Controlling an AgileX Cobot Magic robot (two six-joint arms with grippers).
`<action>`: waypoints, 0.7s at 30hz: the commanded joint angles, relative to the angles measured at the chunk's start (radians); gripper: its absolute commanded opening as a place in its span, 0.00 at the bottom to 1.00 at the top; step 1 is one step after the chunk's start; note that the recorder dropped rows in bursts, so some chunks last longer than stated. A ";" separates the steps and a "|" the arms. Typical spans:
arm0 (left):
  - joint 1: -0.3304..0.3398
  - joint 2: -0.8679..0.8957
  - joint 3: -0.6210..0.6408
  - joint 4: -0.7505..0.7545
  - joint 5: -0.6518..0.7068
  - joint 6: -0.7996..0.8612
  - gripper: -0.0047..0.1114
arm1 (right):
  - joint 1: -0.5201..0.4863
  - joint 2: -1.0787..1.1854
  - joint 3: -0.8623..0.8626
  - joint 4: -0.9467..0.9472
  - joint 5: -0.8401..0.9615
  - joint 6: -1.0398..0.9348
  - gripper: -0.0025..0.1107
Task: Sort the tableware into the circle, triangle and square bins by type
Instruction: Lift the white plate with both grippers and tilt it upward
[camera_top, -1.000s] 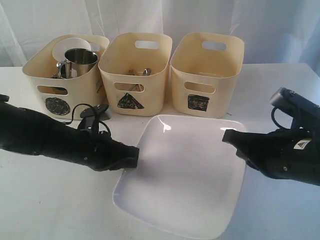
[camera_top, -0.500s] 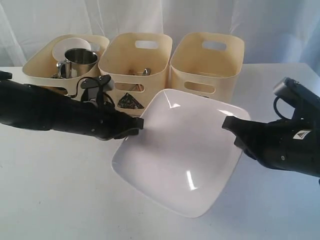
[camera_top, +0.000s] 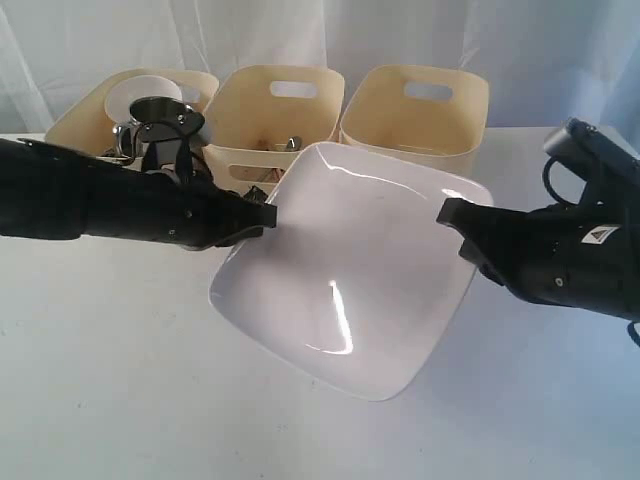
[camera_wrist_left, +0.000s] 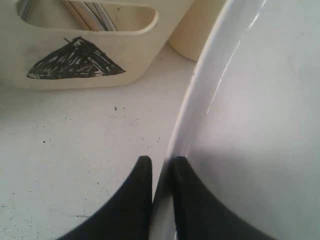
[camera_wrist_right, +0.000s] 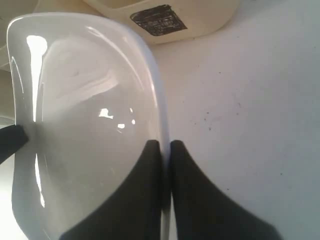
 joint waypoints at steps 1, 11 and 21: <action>-0.033 -0.035 -0.020 0.015 0.729 -0.064 0.04 | 0.020 -0.004 -0.029 -0.027 0.104 -0.039 0.02; -0.060 -0.020 -0.020 0.134 0.704 -0.137 0.04 | 0.020 0.002 -0.025 -0.038 0.158 -0.039 0.02; -0.189 0.081 -0.018 0.176 0.643 -0.170 0.04 | 0.020 0.011 -0.002 -0.038 0.182 -0.039 0.02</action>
